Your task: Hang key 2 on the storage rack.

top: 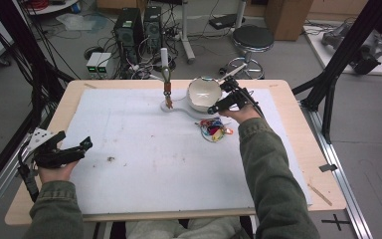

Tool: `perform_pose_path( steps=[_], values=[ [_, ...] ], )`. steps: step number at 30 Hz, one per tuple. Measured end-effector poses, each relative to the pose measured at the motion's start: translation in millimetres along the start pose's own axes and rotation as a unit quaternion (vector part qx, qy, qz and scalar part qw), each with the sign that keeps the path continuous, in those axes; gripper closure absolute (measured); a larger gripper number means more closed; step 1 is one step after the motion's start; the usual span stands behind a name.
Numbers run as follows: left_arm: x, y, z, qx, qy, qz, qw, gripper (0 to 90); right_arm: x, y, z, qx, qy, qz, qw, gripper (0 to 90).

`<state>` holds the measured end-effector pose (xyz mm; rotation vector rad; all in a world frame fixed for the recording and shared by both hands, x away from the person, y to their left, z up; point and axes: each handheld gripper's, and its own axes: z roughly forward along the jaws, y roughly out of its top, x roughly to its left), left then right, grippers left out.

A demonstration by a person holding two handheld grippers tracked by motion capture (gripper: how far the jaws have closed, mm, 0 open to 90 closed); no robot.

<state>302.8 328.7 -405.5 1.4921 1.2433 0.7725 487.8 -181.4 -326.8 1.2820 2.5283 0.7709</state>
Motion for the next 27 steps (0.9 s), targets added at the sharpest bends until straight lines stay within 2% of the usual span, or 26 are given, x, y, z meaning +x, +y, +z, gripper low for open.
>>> perform_pose_path(
  steps=[8, 9, 10, 16, 27],
  values=[
    [0.0, 0.0, 0.0, 0.000, 0.000, 0.000, 1.0000, 1.7, -8.5, -17.1, 11.4, 0.009, 0.002, 0.007, 0.9999, 1.9],
    [0.1, 0.1, -0.3, 0.000, 0.000, 0.000, 1.0000, 1.7, -8.8, -19.1, 12.8, 0.010, 0.003, 0.014, 0.9999, 1.9],
    [0.1, 0.2, -0.5, -0.002, 0.002, 0.000, 1.0000, 1.7, -10.9, -21.0, 14.8, 0.009, 0.000, 0.008, 0.9999, 1.9],
    [0.7, 0.4, -1.2, -0.005, 0.003, -0.001, 1.0000, 1.7, -14.4, -31.4, 25.6, 0.025, -0.002, 0.018, 0.9995, 2.1],
    [0.0, 0.3, -0.8, -0.004, 0.002, 0.000, 1.0000, 1.7, -18.5, -41.3, 40.0, 0.044, -0.005, 0.026, 0.9987, 2.2]
  ],
)
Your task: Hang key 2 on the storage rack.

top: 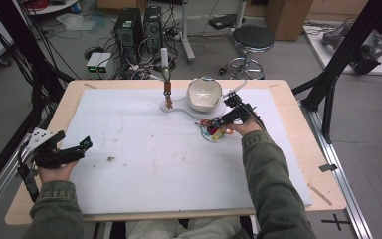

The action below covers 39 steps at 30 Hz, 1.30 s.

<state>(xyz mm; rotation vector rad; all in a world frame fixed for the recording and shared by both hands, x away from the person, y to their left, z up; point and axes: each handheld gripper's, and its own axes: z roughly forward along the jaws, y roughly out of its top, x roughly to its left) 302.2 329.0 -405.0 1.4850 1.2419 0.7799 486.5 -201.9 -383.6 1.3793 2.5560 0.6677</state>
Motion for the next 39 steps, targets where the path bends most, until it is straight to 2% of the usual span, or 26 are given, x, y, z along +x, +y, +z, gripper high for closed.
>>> perform_pose_path(
  steps=[7, 14, 16, 18, 23, 28, 37, 39],
  values=[
    [0.1, 0.0, -0.2, 0.000, 0.001, 0.001, 1.0000, 1.7, -2.1, -2.7, 5.7, 0.007, 0.006, 0.003, 1.0000, 4.5],
    [0.0, -0.1, 0.0, 0.000, 0.001, 0.001, 1.0000, 1.7, -5.3, -5.1, 10.6, 0.010, 0.011, 0.017, 0.9997, 7.6],
    [-0.2, -0.1, -0.2, 0.000, 0.003, 0.001, 1.0000, 1.7, -6.9, -5.8, 11.4, 0.007, 0.019, 0.018, 0.9996, 14.1],
    [-0.1, 0.0, -0.3, 0.000, 0.003, 0.002, 1.0000, 1.7, -7.3, -6.2, 12.4, 0.006, 0.024, 0.027, 0.9993, 15.9],
    [-0.3, -0.1, 0.0, 0.001, 0.003, 0.002, 1.0000, 1.7, -6.8, -6.8, 16.4, 0.012, 0.021, 0.032, 0.9992, 25.3],
    [-0.5, -0.2, 0.4, 0.001, 0.002, 0.003, 1.0000, 1.7, -7.9, -7.1, 18.5, 0.017, 0.027, 0.038, 0.9988, 34.4],
    [-0.6, -0.3, 0.5, 0.001, 0.002, 0.003, 1.0000, 1.7, -11.7, -9.3, 23.0, 0.037, 0.045, 0.046, 0.9972, 59.7],
    [-0.6, -0.3, 0.5, 0.003, 0.001, 0.004, 1.0000, 1.7, -10.9, -9.1, 23.6, 0.032, 0.051, 0.051, 0.9969, 65.6]
  ],
)
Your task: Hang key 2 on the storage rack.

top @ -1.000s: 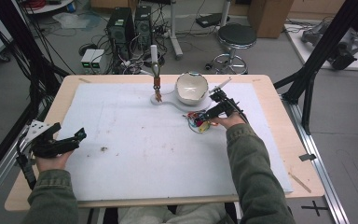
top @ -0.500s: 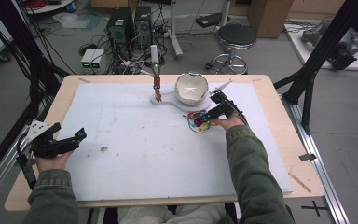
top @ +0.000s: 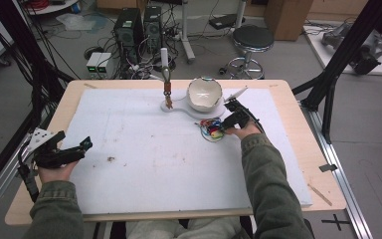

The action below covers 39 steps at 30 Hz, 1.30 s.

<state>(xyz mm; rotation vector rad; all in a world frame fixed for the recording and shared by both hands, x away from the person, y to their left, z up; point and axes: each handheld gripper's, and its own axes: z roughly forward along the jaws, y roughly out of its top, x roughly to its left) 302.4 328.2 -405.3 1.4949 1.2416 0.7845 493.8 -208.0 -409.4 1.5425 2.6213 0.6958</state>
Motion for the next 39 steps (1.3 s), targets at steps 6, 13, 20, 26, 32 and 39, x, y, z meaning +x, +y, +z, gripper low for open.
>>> perform_pose_path(
  steps=[6, 13, 20, 26, 32, 39],
  values=[
    [-0.3, 0.0, 0.0, 0.000, 0.000, 0.001, 1.0000, 1.7, 1.1, -0.4, -2.8, -0.005, -0.005, -0.005, 1.0000, 76.6],
    [-0.2, -0.1, 0.4, 0.000, 0.000, 0.000, 1.0000, 1.7, 1.0, -2.2, -8.5, -0.014, -0.002, -0.008, 0.9999, 77.8],
    [-0.3, -0.1, 0.2, 0.000, -0.001, 0.000, 1.0000, 1.7, 3.4, -3.4, -16.6, -0.030, 0.010, -0.013, 0.9994, 77.9],
    [-0.3, -0.1, 0.2, 0.000, -0.001, 0.000, 1.0000, 1.7, 6.5, -4.6, -22.7, -0.037, 0.017, -0.020, 0.9990, 77.9],
    [-0.4, 0.0, 0.1, 0.001, -0.001, 0.001, 1.0000, 1.7, 10.5, -4.9, -28.6, -0.051, 0.027, -0.030, 0.9979, 78.0],
    [-0.4, 0.0, 0.1, 0.001, -0.001, 0.000, 1.0000, 1.7, 11.4, -6.3, -37.5, -0.070, 0.039, -0.035, 0.9962, 78.1]
  ],
)
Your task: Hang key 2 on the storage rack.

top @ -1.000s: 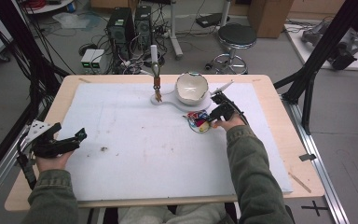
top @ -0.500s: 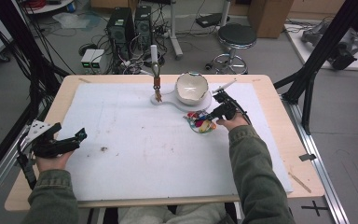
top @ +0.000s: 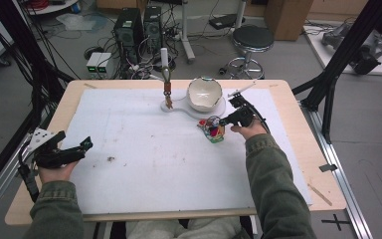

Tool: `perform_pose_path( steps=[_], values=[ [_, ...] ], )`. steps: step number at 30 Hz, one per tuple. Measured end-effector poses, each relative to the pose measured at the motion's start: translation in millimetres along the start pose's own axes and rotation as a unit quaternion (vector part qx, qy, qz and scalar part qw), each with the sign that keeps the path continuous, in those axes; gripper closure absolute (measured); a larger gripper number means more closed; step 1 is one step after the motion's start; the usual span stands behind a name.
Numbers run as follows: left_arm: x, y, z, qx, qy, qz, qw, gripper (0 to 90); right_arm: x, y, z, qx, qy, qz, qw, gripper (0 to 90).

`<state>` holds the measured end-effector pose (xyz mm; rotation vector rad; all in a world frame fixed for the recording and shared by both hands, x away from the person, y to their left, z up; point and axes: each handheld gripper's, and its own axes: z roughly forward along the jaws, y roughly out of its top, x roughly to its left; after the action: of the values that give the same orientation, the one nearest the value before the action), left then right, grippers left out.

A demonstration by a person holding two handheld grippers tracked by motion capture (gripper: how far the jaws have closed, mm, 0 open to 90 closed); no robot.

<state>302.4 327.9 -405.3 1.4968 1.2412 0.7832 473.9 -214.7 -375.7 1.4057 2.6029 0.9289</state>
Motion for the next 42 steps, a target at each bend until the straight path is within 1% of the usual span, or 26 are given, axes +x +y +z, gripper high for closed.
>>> perform_pose_path(
  steps=[3, 4, 5, 8, 10, 12, 13, 18, 21, 28, 29, 32, 35, 38, 40, 41, 42],
  values=[
    [0.0, 0.1, -0.4, -0.001, 0.000, -0.001, 1.0000, 1.7, 0.9, -0.2, -2.5, -0.005, 0.002, -0.001, 1.0000, 78.2],
    [0.0, 0.1, -0.4, -0.001, 0.000, -0.001, 1.0000, 1.7, 1.8, -0.1, -3.7, -0.007, 0.002, 0.003, 1.0000, 78.2],
    [0.2, 0.1, -0.4, -0.001, 0.000, -0.001, 1.0000, 1.7, 1.1, -0.1, -4.1, -0.012, 0.005, -0.003, 0.9999, 78.3],
    [0.1, 0.1, -0.4, -0.001, 0.001, -0.001, 1.0000, 1.7, 2.1, 0.3, -7.0, -0.021, 0.011, -0.003, 0.9997, 78.5],
    [0.1, 0.1, -0.4, -0.001, 0.000, -0.001, 1.0000, 1.7, 3.6, 0.4, -9.4, -0.024, 0.014, 0.001, 0.9996, 78.7],
    [0.2, 0.1, -0.2, 0.000, -0.002, -0.001, 1.0000, 1.7, 3.1, 0.5, -11.0, -0.033, 0.017, -0.005, 0.9993, 79.1],
    [0.2, 0.1, -0.1, 0.000, -0.001, -0.001, 1.0000, 1.7, 4.2, 0.6, -12.5, -0.032, 0.019, 0.000, 0.9993, 79.2],
    [0.2, 0.1, 0.0, -0.001, 0.000, -0.001, 1.0000, 1.7, 4.0, 1.8, -17.4, -0.040, 0.013, -0.001, 0.9991, 79.4],
    [0.2, 0.2, 0.3, -0.001, 0.000, -0.002, 1.0000, 1.7, 4.1, 1.9, -20.6, -0.048, 0.012, -0.004, 0.9988, 79.4],
    [-0.4, 0.3, 1.3, -0.002, -0.002, -0.002, 1.0000, 1.7, 6.8, 1.4, -26.3, -0.053, 0.016, -0.010, 0.9984, 79.5],
    [-0.5, 0.4, 1.4, -0.001, -0.002, -0.002, 1.0000, 1.7, 6.6, 1.4, -26.9, -0.055, 0.014, -0.011, 0.9984, 79.5],
    [-0.3, 0.4, 1.5, -0.001, -0.002, -0.002, 1.0000, 1.7, 8.5, 0.9, -29.6, -0.055, 0.017, -0.008, 0.9983, 79.5],
    [-0.4, 0.3, 1.6, 0.000, -0.002, -0.002, 1.0000, 1.7, 9.8, 0.4, -32.4, -0.062, 0.018, -0.017, 0.9978, 79.6],
    [-0.5, 0.4, 1.7, 0.000, -0.002, -0.002, 1.0000, 1.7, 12.1, -0.2, -36.4, -0.065, 0.021, -0.015, 0.9976, 79.6],
    [-0.5, 0.4, 1.6, 0.000, -0.002, -0.002, 1.0000, 1.7, 13.4, 0.0, -38.6, -0.066, 0.018, -0.021, 0.9974, 79.6],
    [-0.5, 0.4, 1.6, 0.000, -0.002, -0.002, 1.0000, 1.7, 15.3, 0.0, -40.2, -0.065, 0.019, -0.017, 0.9975, 79.6],
    [-0.5, 0.4, 1.6, 0.000, -0.002, -0.002, 1.0000, 1.7, 16.6, 0.6, -41.7, -0.066, 0.018, -0.021, 0.9974, 79.6]
  ],
)
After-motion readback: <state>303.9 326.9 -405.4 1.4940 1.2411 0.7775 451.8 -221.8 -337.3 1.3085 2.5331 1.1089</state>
